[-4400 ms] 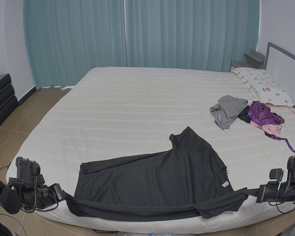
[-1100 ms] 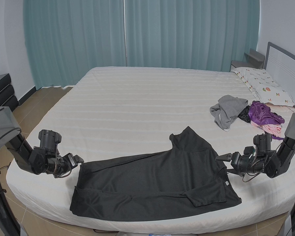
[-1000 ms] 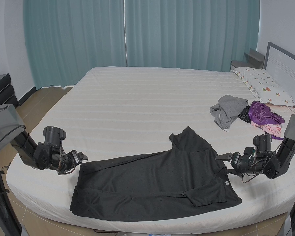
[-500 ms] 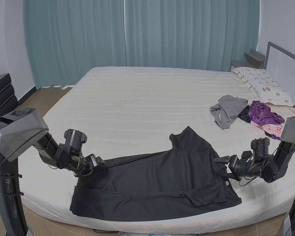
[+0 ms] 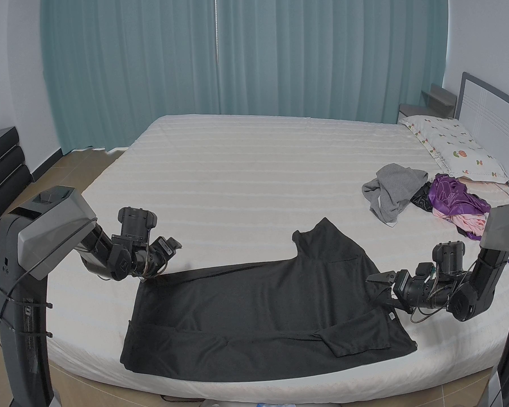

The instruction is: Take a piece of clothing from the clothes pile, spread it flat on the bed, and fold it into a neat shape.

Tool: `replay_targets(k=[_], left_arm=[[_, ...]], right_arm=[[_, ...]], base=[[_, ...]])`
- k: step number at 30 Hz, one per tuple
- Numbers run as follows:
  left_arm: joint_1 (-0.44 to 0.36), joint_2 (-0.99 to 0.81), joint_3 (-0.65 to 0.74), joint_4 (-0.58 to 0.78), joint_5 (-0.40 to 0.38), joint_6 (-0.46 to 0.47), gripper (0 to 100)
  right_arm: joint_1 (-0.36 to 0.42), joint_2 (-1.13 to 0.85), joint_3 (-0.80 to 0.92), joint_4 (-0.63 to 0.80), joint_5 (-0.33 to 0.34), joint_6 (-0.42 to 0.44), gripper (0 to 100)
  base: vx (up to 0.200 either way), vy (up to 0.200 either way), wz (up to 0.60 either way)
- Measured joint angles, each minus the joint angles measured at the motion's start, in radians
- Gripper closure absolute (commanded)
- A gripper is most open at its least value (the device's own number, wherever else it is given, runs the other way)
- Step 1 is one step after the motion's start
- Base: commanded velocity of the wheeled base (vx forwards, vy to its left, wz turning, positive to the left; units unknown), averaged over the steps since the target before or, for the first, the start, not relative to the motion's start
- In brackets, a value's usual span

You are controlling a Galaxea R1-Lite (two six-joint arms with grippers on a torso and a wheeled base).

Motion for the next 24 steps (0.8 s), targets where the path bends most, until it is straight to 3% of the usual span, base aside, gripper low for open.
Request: replay_targets(k=[9, 24], left_arm=[[0.076, 0.045, -0.072, -0.147, 0.020, -0.176, 0], [0.096, 0.056, -0.043, -0.178, -0.007, -0.122, 0]], right_arm=[[0.004, 0.010, 0.009, -0.011, -0.001, -0.002, 0], [0.004, 0.011, 0.013, -0.012, -0.001, -0.005, 0]], base=[[0.000, 0.000, 0.00], [0.000, 0.000, 0.00]])
